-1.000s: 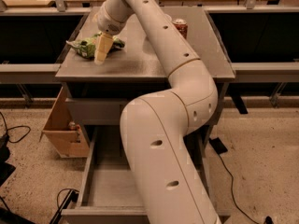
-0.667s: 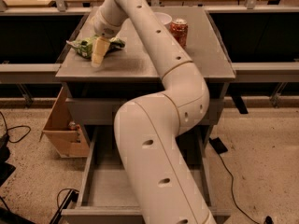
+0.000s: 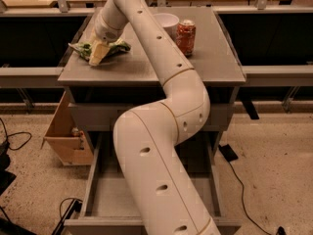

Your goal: Place green jalapeno chip bag into middle drawer

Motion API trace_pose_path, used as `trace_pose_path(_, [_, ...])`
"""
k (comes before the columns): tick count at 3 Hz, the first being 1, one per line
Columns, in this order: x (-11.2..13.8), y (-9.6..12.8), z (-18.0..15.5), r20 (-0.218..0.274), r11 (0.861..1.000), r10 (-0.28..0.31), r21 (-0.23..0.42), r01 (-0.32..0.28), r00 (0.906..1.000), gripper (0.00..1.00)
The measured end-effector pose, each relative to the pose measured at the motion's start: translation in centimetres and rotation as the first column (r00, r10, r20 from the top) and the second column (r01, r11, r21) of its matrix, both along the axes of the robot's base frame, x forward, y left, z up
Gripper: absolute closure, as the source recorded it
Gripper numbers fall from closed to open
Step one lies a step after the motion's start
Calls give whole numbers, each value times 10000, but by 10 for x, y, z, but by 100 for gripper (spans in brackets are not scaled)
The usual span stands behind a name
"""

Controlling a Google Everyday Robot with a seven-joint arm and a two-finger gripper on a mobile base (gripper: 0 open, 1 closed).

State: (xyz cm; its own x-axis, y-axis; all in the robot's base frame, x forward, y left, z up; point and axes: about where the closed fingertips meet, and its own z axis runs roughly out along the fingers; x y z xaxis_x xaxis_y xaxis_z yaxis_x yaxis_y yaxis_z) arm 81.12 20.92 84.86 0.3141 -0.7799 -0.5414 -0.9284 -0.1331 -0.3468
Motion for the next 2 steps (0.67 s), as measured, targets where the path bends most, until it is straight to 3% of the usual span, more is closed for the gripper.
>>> trace_pose_path(2, [-1,0,0,2,10000,1,1,-1,10000,96])
